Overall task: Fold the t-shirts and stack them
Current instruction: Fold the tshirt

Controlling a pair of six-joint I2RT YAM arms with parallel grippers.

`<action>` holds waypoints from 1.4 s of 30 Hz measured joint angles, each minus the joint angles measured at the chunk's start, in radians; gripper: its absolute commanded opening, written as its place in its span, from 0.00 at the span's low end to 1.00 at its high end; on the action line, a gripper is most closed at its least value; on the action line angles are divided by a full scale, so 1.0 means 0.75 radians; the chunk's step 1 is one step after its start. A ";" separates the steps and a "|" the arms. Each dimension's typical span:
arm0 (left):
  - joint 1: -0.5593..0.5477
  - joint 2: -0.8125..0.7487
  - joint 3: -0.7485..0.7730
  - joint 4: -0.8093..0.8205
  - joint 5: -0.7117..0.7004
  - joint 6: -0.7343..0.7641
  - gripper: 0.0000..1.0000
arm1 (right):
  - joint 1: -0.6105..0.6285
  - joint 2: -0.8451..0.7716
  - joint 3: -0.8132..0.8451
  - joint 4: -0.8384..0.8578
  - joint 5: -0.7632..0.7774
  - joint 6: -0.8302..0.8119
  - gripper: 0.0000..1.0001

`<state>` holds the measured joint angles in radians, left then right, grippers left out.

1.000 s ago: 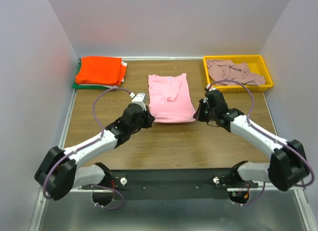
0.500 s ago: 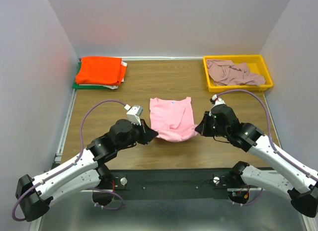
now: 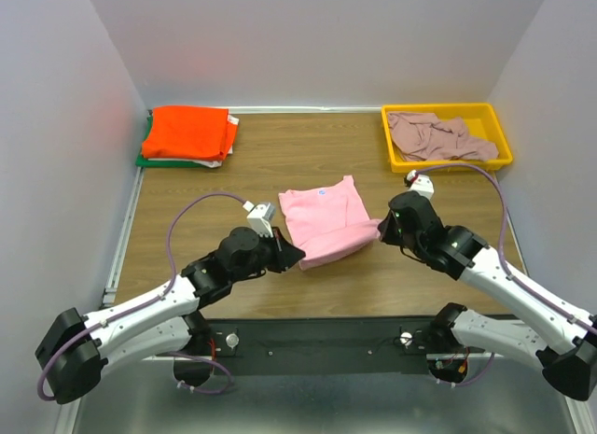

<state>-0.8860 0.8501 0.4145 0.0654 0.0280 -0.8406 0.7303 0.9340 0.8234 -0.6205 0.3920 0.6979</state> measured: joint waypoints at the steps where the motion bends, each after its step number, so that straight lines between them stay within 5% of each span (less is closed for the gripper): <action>1: 0.000 0.014 0.000 0.024 0.000 0.000 0.00 | 0.000 0.015 0.007 0.003 0.015 -0.004 0.00; 13: 0.107 0.226 0.009 0.261 0.015 0.019 0.00 | -0.016 0.274 0.147 0.175 0.219 -0.128 0.00; 29: 0.436 0.632 0.174 0.511 0.267 0.144 0.01 | -0.214 0.742 0.431 0.387 0.152 -0.286 0.01; 32: 0.524 0.757 0.245 0.553 0.317 0.160 0.42 | -0.264 0.899 0.567 0.418 0.092 -0.318 0.24; 33: 0.544 0.781 0.263 0.561 0.328 0.156 0.76 | -0.283 0.964 0.629 0.429 0.069 -0.333 0.54; 34: 0.586 0.833 0.300 0.569 0.338 0.159 0.96 | -0.305 1.038 0.692 0.451 0.043 -0.352 0.64; 37: 0.702 0.944 0.406 0.563 0.330 0.164 0.98 | -0.368 1.224 0.882 0.469 -0.026 -0.394 0.79; 42: 0.778 1.025 0.614 0.578 0.297 0.183 0.98 | -0.415 1.318 1.034 0.506 -0.152 -0.458 0.81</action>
<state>-0.3027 1.6192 0.8753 0.4988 0.2508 -0.7036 0.4191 1.9224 1.5990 -0.2409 0.2783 0.3542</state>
